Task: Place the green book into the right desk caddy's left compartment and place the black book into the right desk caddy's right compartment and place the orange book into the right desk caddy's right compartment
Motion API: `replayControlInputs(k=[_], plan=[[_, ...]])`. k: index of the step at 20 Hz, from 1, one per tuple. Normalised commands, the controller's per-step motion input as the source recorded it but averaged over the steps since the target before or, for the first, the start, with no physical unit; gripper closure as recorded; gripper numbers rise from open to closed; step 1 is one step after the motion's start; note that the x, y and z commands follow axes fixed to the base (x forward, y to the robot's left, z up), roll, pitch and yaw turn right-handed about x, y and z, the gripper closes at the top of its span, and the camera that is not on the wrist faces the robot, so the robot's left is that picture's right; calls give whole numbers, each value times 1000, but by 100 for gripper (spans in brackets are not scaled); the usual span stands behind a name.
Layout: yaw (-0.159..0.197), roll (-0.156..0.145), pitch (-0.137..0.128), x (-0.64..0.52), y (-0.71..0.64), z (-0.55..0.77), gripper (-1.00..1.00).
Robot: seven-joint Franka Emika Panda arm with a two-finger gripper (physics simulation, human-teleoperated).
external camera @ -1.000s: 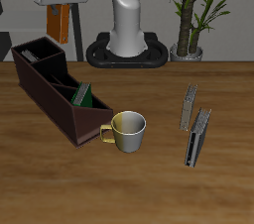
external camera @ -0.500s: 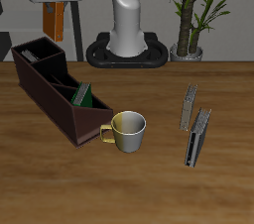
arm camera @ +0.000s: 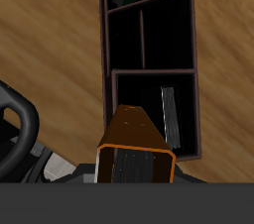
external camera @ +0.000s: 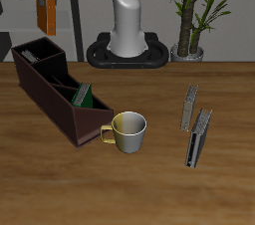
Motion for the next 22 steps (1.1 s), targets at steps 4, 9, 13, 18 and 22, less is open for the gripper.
replayControlInputs(k=[4,9,13,18,22], plan=[[-47,38,-7,128,-87,205,100],[14,12,11,220,-88,15,100],[35,33,28,133,51,-55,100],[14,65,39,102,22,-12,100],[4,69,34,75,-68,104,100]])
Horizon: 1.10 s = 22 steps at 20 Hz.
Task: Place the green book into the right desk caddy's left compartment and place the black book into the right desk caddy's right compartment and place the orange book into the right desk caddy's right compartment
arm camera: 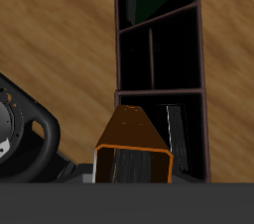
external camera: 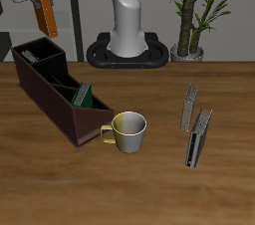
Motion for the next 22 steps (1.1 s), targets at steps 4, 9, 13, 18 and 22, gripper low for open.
replayControlInputs(k=[4,9,13,18,22], plan=[[-102,-7,14,37,-253,135,100],[-57,6,22,36,-124,11,100],[0,0,0,0,0,0,100],[-5,28,33,192,87,-235,100],[20,14,29,151,26,-72,100]])
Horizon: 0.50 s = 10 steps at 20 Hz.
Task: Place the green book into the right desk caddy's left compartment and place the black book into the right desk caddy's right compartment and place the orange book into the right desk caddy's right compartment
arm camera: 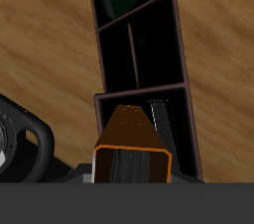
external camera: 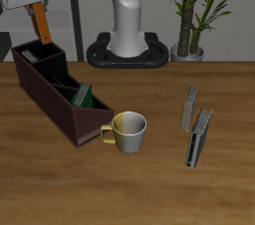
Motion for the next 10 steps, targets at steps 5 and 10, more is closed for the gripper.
replayControlInputs(k=[5,10], plan=[[-10,5,10,57,15,-10,100],[5,19,37,49,75,-186,100]])
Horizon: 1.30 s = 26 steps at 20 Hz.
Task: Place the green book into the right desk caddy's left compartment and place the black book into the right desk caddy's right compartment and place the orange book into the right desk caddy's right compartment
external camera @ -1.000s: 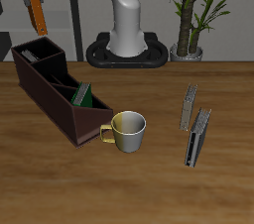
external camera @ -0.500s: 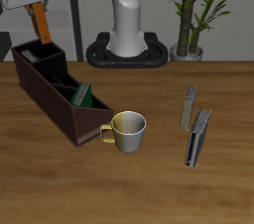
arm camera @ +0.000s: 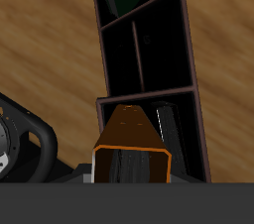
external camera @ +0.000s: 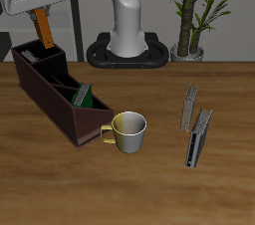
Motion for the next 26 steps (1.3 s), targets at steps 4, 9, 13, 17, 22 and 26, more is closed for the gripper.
replayControlInputs(k=[4,9,13,17,22,26], plan=[[-23,-12,17,71,-40,-176,100],[-4,-3,30,32,-69,-223,100],[-13,2,15,-37,-1,-102,100],[5,20,23,-7,113,-143,100],[9,9,33,63,97,-160,100],[-14,10,22,15,-5,-106,100]])
